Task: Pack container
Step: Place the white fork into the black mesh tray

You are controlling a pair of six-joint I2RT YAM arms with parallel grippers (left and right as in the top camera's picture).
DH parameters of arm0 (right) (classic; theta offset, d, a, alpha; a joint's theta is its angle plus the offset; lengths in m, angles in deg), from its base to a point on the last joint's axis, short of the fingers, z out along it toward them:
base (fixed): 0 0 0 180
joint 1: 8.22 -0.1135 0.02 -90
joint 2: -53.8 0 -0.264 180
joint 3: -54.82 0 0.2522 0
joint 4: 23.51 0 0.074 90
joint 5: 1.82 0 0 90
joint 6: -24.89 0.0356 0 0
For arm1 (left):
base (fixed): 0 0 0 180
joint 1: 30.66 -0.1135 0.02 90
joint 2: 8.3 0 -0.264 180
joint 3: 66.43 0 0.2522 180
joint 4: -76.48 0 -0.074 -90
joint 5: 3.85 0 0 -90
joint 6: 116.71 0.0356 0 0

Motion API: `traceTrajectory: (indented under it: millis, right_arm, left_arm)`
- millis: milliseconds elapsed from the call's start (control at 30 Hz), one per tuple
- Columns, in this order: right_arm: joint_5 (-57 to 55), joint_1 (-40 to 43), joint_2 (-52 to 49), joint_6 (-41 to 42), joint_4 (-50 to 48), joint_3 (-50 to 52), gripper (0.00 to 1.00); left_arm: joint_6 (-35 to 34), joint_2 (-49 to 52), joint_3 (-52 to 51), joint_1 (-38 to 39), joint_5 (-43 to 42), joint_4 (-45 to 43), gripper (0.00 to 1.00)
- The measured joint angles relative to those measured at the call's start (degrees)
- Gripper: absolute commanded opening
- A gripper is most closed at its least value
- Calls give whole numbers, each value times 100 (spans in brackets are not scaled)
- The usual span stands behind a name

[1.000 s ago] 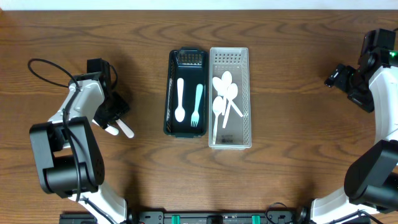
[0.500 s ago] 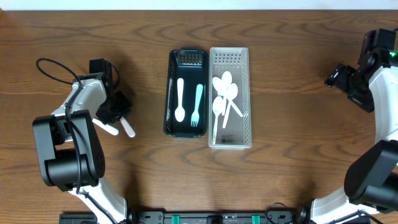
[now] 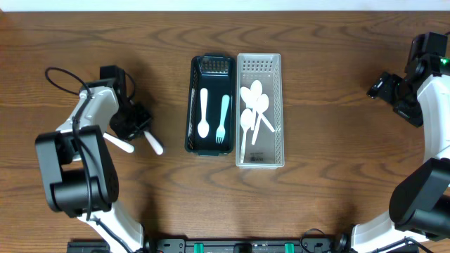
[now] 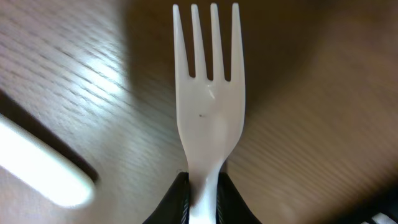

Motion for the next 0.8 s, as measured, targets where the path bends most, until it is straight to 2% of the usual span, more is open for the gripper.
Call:
traceTrajectory:
  millis: [200,333,433,600,633,667,700,767,800]
  right_arm:
    - [0,2,0,0,0,0,99]
    - [0,2,0,0,0,0,99]
    - [0,2,0,0,0,0,99]
    - [0,2,0,0,0,0,99]
    - [0,2,0,0,0,0,99]
    - [0,2,0,0,2,0,99]
    - [0,2,0,0,2,0,99]
    - [0,2,0,0,0,0,99]
    - [0,2,0,0,0,0,99]
  left_arm:
    - [507,-1303,660,595,-313,262,6]
    - [911,-2059,793,1480,-417,282,6]
    - [1244,-2072,785,2142,-236,365,6]
    - [1738,-1526,612,3086,503,431,8]
    - [1805,-1349,592,3178,619,376,17]
    - [1867,-1191,575,3226,693,315,44]
    - [1934,-1032,562,3257,763,247,60]
    - [1945,-756,542,3270,852,90,78]
    - [1945,-678,533,3268,903,31,80]
